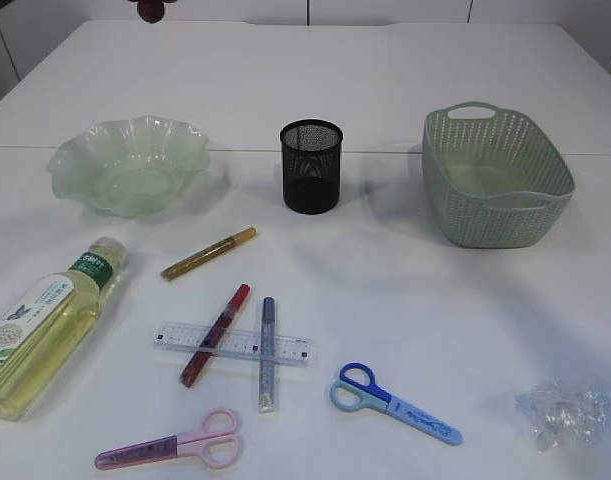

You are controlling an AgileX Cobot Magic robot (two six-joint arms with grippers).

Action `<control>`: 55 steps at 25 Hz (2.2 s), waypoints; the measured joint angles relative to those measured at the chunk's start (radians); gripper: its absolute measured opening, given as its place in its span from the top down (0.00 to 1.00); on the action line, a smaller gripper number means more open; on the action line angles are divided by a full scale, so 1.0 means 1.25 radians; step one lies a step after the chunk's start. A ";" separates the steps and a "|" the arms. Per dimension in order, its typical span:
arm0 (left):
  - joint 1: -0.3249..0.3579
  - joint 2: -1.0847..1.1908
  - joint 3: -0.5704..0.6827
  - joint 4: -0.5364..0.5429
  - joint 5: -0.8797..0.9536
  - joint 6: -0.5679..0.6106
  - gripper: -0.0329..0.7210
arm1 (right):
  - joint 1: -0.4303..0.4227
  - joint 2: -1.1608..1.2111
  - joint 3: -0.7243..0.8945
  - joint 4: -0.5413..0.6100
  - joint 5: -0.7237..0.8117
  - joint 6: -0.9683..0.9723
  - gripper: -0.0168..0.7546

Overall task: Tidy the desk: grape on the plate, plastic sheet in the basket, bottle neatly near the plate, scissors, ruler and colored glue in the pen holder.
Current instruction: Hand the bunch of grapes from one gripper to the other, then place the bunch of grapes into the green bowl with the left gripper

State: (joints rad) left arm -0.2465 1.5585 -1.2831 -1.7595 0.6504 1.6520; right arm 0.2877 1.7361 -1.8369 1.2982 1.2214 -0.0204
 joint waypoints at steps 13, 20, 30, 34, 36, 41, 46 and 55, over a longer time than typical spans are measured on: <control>0.033 -0.012 0.000 0.017 -0.088 -0.006 0.87 | 0.000 0.000 0.000 -0.172 0.006 -0.002 0.22; 0.033 -0.012 0.000 0.017 -0.171 -0.008 0.86 | 0.000 0.000 0.000 -0.212 0.008 -0.009 0.22; 0.033 -0.012 0.000 0.004 -0.370 0.020 0.87 | 0.000 0.000 0.000 -0.443 0.015 -0.012 0.22; 0.033 0.005 0.000 -0.002 -0.460 0.027 0.86 | 0.000 0.000 0.000 -0.561 0.018 -0.012 0.22; 0.033 0.022 -0.002 -0.005 -0.490 0.028 0.87 | 0.000 0.000 0.000 -0.617 0.018 -0.012 0.22; 0.033 0.099 -0.058 -0.011 -0.545 0.039 0.86 | 0.000 0.000 0.000 -0.750 0.021 -0.012 0.22; 0.039 0.185 -0.121 0.003 -0.587 0.044 0.86 | 0.000 0.000 0.000 -0.839 0.021 -0.012 0.22; 0.066 0.299 -0.151 0.005 -0.595 0.044 0.87 | 0.000 0.000 0.000 -0.860 0.021 -0.014 0.22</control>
State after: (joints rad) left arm -0.1639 1.9323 -1.4722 -1.7528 -0.0930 1.7071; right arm 0.2877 1.7361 -1.8369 0.2226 1.2475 -0.0375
